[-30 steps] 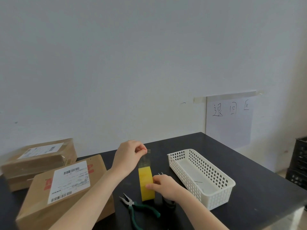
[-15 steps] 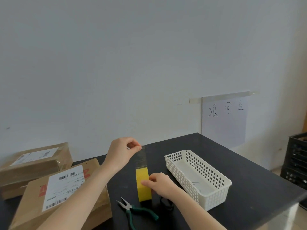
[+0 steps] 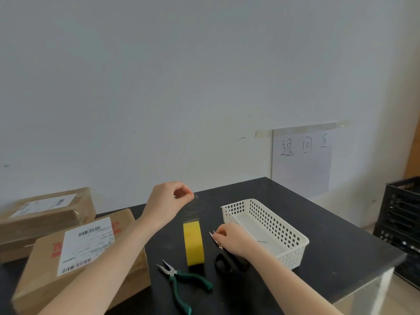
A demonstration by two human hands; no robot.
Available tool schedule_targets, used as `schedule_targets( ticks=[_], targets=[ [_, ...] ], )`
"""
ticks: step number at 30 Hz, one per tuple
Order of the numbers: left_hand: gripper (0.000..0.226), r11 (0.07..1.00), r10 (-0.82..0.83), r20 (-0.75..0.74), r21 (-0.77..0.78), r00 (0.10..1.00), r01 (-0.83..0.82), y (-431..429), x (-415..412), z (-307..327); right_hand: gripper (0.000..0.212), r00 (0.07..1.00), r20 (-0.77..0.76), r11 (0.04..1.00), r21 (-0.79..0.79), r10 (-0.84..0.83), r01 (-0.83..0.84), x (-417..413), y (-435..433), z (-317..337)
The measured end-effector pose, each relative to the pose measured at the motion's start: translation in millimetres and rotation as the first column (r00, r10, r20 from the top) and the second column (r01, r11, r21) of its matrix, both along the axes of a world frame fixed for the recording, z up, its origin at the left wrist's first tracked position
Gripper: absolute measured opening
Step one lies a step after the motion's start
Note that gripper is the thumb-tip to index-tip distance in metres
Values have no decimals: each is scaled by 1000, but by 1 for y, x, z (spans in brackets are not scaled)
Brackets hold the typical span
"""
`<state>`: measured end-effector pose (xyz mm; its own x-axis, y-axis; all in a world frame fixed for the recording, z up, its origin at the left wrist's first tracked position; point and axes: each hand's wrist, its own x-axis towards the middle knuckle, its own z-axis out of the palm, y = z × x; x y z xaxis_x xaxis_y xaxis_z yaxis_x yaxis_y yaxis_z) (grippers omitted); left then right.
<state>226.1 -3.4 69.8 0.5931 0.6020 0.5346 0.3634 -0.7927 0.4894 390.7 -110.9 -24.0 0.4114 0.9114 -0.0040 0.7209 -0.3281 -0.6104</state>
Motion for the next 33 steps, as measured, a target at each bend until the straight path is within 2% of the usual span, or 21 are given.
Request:
schedule_targets(
  ticks=[5, 9, 13, 18, 21, 23, 25, 28, 31, 33],
  targets=[
    [3, 1000, -8, -1, 2, 1000, 8, -2, 0, 0, 27, 965, 259, 992, -104, -37, 66, 1, -2, -8],
    [2, 1000, -9, -8, 10, 1000, 9, -4, 0, 0, 30, 936, 349, 976, -191, -34, 106, -5, -4, -13],
    [3, 1000, -15, -11, 8, 1000, 15, -6, -2, 1, 33, 941, 337, 962, -247, -26, 115, -10, -6, -18],
    [5, 1000, -13, -22, 5, 1000, 13, -6, -4, 2, 29, 949, 310, 961, -242, -55, 135, -11, -3, -26],
    [6, 1000, -16, -22, 9, 1000, 16, -5, -4, 2, 33, 961, 267, 957, -253, -71, 141, -11, -2, -23],
    [6, 1000, -19, -28, 14, 999, 19, -5, -4, 2, 44, 966, 243, 951, -268, -88, 154, -11, -1, -20],
    [6, 1000, -19, -34, 21, 999, 20, -5, -3, 2, 53, 978, 169, 949, -272, -119, 162, -8, 2, -19],
    [6, 999, -12, -35, 32, 999, 13, -5, -3, 2, 40, 971, -135, 964, -205, -199, 169, -3, 2, -16],
    [7, 999, -3, -31, 34, 1000, 4, -3, -2, 2, 34, 849, -489, 980, -102, -201, 173, -1, 1, -9],
    [7, 999, 3, -23, 37, 1000, -3, -3, -2, 2, 40, 764, -632, 985, 6, -129, 171, 0, 3, -4]
  ],
)
